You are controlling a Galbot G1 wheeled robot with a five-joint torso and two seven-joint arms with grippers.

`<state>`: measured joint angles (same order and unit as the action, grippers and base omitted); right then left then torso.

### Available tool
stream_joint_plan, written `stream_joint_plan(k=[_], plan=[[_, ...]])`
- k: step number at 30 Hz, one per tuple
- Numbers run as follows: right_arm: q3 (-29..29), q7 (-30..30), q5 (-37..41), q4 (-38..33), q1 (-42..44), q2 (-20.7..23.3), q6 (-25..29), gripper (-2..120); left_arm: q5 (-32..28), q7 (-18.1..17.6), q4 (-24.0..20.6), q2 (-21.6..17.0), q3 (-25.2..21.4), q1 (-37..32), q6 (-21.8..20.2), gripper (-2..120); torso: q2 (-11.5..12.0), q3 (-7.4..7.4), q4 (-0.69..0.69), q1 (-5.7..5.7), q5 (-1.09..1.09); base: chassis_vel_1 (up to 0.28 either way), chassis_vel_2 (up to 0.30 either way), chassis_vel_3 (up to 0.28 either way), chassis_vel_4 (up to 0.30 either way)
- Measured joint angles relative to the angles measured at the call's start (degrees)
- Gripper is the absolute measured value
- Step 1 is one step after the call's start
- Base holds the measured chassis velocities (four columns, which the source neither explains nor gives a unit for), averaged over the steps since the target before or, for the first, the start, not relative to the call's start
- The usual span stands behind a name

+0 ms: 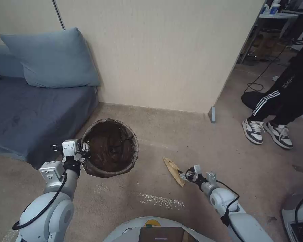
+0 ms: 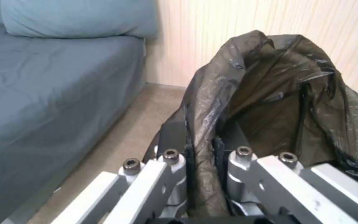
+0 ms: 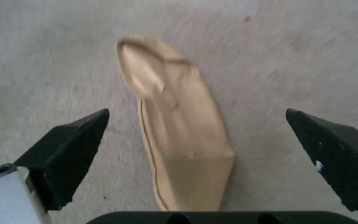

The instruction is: Pick up the trash bin, then pick up the garbage from the floor and place it into the trash bin.

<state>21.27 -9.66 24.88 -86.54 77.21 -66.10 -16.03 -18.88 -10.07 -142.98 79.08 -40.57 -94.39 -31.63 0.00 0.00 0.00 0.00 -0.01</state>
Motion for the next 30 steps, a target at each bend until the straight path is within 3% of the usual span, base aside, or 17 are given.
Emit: stream_joint_plan(k=[10, 16, 26, 30], plan=[[-3.4, -0.2, -8.6, 6.6, -3.5, -6.1, 3.4, 100, 0.0, 0.1, 0.4, 0.9, 0.2, 0.4, -0.2, 7, 0.0, 0.0, 0.01, 0.0, 0.0, 0.0, 0.0, 0.0, 0.0], [-3.9, -0.3, -10.2, 8.7, -4.6, -7.5, 3.8, 100, 0.0, 0.2, 0.2, 0.8, 0.3, 0.4, -0.3, 7, 0.0, 0.0, 0.0, 0.0, 0.0, 0.0, 0.0, 0.0, 0.0], [-3.1, -0.8, -10.2, 8.7, -3.9, -7.3, 3.9, 68, -0.1, 0.2, 0.0, 0.9, 0.6, 0.5, -0.5, 7, 0.0, 0.0, -0.01, 0.0, 0.0, 0.0, 0.0, 0.0, 0.0], [-2.7, -0.6, -10.3, 8.3, -3.3, -7.3, 4.3, 50, -0.1, 0.2, 0.0, 0.9, 0.9, 0.4, -0.5, 7, 0.0, 0.0, 0.0, 0.0, 0.01, 0.0, 0.0, 0.0, 0.0]])
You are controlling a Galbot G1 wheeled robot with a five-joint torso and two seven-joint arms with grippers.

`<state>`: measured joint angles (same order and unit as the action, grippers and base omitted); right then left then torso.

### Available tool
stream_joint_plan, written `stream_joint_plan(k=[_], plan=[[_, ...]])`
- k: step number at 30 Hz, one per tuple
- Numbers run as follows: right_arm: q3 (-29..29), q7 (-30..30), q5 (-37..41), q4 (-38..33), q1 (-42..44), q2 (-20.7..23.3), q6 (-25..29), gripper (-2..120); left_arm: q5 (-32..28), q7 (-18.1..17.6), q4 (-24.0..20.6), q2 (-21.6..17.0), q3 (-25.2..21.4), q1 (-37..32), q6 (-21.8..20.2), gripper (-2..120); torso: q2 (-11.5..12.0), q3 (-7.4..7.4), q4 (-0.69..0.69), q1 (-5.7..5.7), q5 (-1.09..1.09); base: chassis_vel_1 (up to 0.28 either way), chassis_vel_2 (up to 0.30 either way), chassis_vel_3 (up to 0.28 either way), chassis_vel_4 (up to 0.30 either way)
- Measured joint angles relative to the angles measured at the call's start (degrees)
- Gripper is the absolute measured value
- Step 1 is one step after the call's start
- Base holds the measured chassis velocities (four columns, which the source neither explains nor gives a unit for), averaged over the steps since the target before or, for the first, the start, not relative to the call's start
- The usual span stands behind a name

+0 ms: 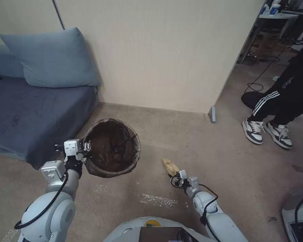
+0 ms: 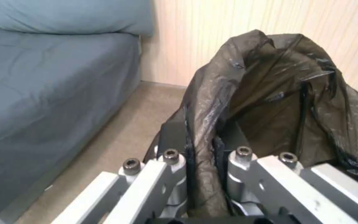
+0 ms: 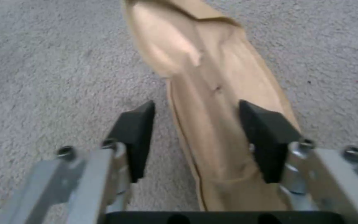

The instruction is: Pick up the trash bin, then pick up the garbage from the floor and place it into the trash bin.

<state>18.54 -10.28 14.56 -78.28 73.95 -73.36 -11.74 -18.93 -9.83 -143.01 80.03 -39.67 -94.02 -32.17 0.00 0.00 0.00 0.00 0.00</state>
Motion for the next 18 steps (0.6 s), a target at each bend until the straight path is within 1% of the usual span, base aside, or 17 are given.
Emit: stream_joint_plan(k=[1, 4, 5, 6, 7, 8, 9, 10, 11, 12, 14, 18], plan=[[0.0, 0.0, 0.0, 0.0, 0.0, 0.0, 0.0, 50, 0.0, 0.0, 0.0, 0.0, 0.0, 0.0, 0.0, 7, 0.0, 0.0, 0.0, 0.0, 0.0, 0.0, 0.0, 0.0, 0.0], [0.2, 0.1, -0.3, -0.2, 0.3, -0.1, 0.1, 35, 0.1, 0.1, 0.0, -0.7, 0.3, 0.2, 0.0, 7, 0.0, 0.0, 0.0, 0.0, 0.0, 0.0, 0.0, 0.0, 0.0], [0.2, 0.1, -0.3, -0.2, 0.3, -0.1, 0.1, 35, 0.1, 0.1, 0.0, -0.7, 0.3, 0.2, 0.0, 7, 0.0, 0.0, 0.0, 0.0, 0.0, 0.0, 0.0, 0.0, 0.0], [0.2, 0.2, -0.5, -0.2, 0.4, -0.1, 0.1, 32, 0.1, 0.1, 0.0, -0.9, 0.3, 0.3, -0.1, 7, 0.0, 0.0, 0.0, 0.0, 0.0, 0.0, 0.0, 0.0, 0.0], [0.2, 0.4, -0.7, -0.2, 0.5, -0.2, 0.3, 25, 0.1, 0.2, 0.0, -1.1, 0.5, 0.4, -0.1, 7, 0.0, 0.0, 0.0, 0.0, 0.0, 0.0, 0.0, 0.0, 0.0], [0.1, 0.5, -0.7, -0.2, 0.5, -0.3, 0.5, 23, 0.1, 0.2, 0.0, -1.1, 0.5, 0.4, -0.1, 7, 0.0, 0.0, 0.0, 0.0, 0.0, 0.0, 0.0, 0.0, 0.0], [0.1, 0.6, -0.7, -0.2, 0.6, -0.3, 0.8, 18, 0.3, 0.2, 0.0, -1.0, 0.6, 0.3, -0.1, 7, 0.0, 0.0, 0.0, 0.0, 0.0, 0.0, 0.0, 0.0, 0.0], [0.1, 0.6, -0.7, -0.2, 0.6, -0.3, 0.8, 18, 0.3, 0.2, 0.0, -1.0, 0.6, 0.3, -0.1, 7, 0.0, 0.0, 0.0, 0.0, 0.0, 0.0, 0.0, 0.0, 0.0], [0.0, 0.7, -0.7, -0.2, 0.7, -0.4, 1.1, 12, 0.8, 0.2, 0.2, -0.9, 0.7, 0.2, 0.1, 7, 0.0, 0.0, 0.0, 0.0, 0.0, 0.0, 0.0, 0.0, 0.0], [0.0, 0.7, -0.7, -0.2, 0.7, -0.4, 1.3, 10, 1.3, 0.4, 0.3, -0.8, 0.7, 0.1, 0.3, 7, 0.0, 0.0, 0.01, 0.0, 0.0, 0.0, 0.0, 0.0, 0.0], [0.0, 0.8, -0.8, -0.2, 0.8, -0.5, 1.4, 0, 2.1, 0.8, 0.5, -0.9, 0.5, 0.1, 0.8, 7, 0.0, 0.0, 0.01, 0.0, 0.0, 0.0, 0.0, 0.0, 0.0], [0.3, 1.3, -1.3, -0.7, 0.9, -0.5, 2.2, 0, 2.2, 1.0, 0.4, -1.0, 0.5, 0.1, 0.8, 7, 0.0, 0.0, 0.0, 0.0, 0.01, 0.0, 0.0, 0.0, 0.0]])
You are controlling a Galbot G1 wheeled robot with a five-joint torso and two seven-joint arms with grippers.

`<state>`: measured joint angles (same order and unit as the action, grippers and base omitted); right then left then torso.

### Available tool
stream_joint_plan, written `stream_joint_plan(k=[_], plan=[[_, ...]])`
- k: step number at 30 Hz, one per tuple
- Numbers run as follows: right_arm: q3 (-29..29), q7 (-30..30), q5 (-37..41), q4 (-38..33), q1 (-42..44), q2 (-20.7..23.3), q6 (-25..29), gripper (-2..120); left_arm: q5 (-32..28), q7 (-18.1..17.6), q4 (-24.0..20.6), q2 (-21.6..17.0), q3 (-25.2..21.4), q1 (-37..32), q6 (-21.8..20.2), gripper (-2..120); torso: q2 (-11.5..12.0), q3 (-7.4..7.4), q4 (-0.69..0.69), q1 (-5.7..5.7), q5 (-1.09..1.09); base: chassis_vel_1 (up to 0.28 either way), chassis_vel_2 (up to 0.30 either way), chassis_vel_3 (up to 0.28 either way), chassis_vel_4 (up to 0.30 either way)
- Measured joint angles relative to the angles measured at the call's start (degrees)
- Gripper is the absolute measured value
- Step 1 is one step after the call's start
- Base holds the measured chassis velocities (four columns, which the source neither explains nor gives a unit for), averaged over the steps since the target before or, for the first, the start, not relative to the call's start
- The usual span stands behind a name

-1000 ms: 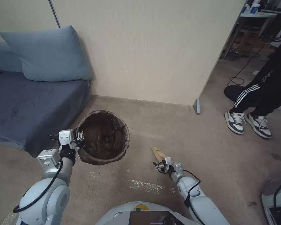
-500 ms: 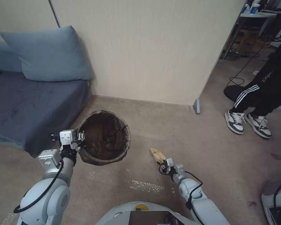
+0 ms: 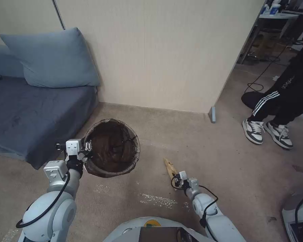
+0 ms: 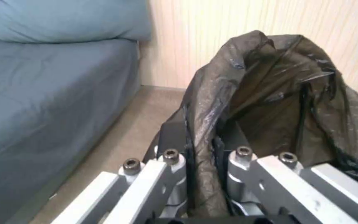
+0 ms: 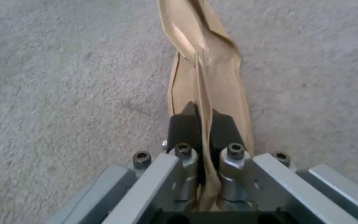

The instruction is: Pick up the trash bin, then pick up the garbage from the floor and place it into the trash bin.

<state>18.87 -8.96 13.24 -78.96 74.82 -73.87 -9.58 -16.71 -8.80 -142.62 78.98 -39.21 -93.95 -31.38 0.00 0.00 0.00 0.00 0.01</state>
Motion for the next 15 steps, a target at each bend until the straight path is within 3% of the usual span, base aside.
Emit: stream_joint_plan(k=[4, 15], plan=[[1.2, 0.7, -1.3, -2.9, 0.9, 0.3, 0.9, 0, 0.0, 0.0, 0.0, 0.2, 0.1, -0.2, -0.1, 7, 0.0, 0.0, 0.01, 0.0, 0.01, 0.0, 0.0, 0.0, 0.0], [7.0, -0.4, 1.1, -29.0, 5.0, 6.1, -1.4, 0, 0.6, -0.7, 1.6, -0.4, 0.5, 0.2, -0.1, 7, 0.0, 0.0, 0.0, 0.0, -0.01, 0.0, 0.0, 0.0, 0.0]])
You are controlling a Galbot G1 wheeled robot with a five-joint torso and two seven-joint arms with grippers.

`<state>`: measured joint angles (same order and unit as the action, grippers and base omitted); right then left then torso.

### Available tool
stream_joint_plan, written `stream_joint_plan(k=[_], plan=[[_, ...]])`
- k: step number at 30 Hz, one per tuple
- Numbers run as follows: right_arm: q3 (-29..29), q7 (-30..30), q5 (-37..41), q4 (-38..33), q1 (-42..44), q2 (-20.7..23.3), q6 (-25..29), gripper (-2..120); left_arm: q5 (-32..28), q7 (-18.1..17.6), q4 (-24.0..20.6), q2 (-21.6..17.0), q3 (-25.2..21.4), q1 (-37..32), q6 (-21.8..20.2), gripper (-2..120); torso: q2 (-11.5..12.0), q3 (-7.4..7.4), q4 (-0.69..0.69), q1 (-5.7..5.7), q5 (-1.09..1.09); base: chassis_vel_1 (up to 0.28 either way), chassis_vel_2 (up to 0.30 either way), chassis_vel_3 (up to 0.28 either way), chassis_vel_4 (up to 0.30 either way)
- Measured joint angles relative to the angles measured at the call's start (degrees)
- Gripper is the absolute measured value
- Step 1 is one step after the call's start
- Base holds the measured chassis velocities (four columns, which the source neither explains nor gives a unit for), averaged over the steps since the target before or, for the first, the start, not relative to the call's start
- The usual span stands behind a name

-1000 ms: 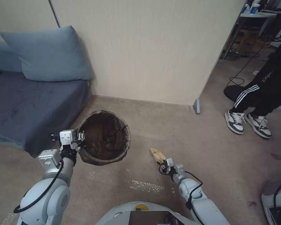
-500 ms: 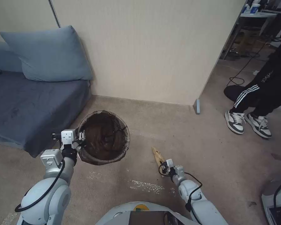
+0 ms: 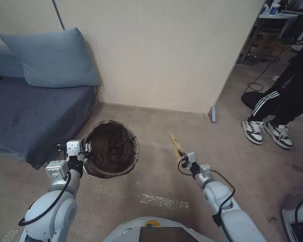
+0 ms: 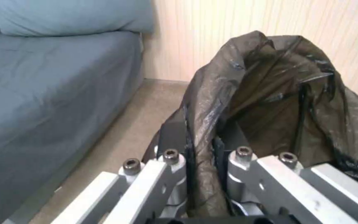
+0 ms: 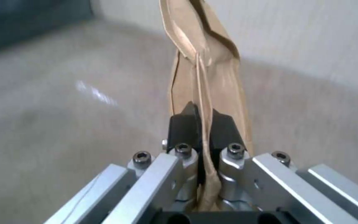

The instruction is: Pick up the trash bin, then pick up the garbage from the floor and place it into the trash bin.

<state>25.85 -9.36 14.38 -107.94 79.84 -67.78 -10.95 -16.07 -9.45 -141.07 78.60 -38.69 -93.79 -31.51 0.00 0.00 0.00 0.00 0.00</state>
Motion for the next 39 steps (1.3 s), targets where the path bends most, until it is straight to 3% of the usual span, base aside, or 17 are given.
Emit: stream_joint_plan(k=[4, 8, 11, 14, 17, 28, 39], plan=[[0.6, 0.1, 2.7, -7.3, 0.2, 2.9, -1.4, 0, -0.1, 0.0, 0.4, 0.1, 0.4, 0.1, 0.0, 7, 0.0, 0.0, -0.01, 0.0, 0.0, 0.0, 0.0, 0.0, 0.0], [0.8, 0.9, 11.0, -17.6, -0.5, 6.6, -6.1, 0, -1.5, -0.2, 0.9, 0.3, 0.8, 0.3, -0.6, 7, 0.0, 0.0, 0.0, 0.0, 0.0, 0.0, 0.0, 0.0, 0.0], [0.3, 0.6, 13.3, -20.9, -1.4, 7.3, -7.6, 0, -2.2, -0.4, 0.9, 0.4, 1.0, 0.3, -1.0, 7, 0.0, 0.0, -0.01, 0.0, 0.01, 0.0, 0.0, 0.0, 0.0], [-1.0, -0.3, 14.5, -23.5, -2.8, 7.5, -9.2, 0, -2.3, -0.5, 1.0, 0.6, 1.3, 0.3, -1.1, 7, 0.0, 0.0, -0.02, 0.0, -0.01, 0.0, 0.0, 0.0, 0.0], [-6.4, 0.4, 16.9, -26.0, -6.4, 7.2, -11.6, 0, -2.3, -0.5, 1.2, 0.5, 1.7, 0.3, -1.2, 7, 0.0, 0.0, 0.0, 0.0, -0.01, 0.0, 0.0, 0.0, 0.0], [-25.8, 6.1, 18.2, -23.8, -15.3, 0.1, -15.8, 0, -2.3, -0.6, 1.8, 0.0, 2.8, 0.5, -1.2, 7, 0.0, 0.0, 0.0, 0.0, -0.02, 0.0, 0.0, 0.0, 0.0], [-33.0, 8.3, 15.3, -17.7, -17.5, -5.2, -15.9, 0, -2.5, -0.6, 1.7, -0.1, 2.8, 0.5, -1.3, 7, 0.0, 0.0, 0.0, 0.0, -0.01, 0.0, 0.0, 0.0, 0.0]])
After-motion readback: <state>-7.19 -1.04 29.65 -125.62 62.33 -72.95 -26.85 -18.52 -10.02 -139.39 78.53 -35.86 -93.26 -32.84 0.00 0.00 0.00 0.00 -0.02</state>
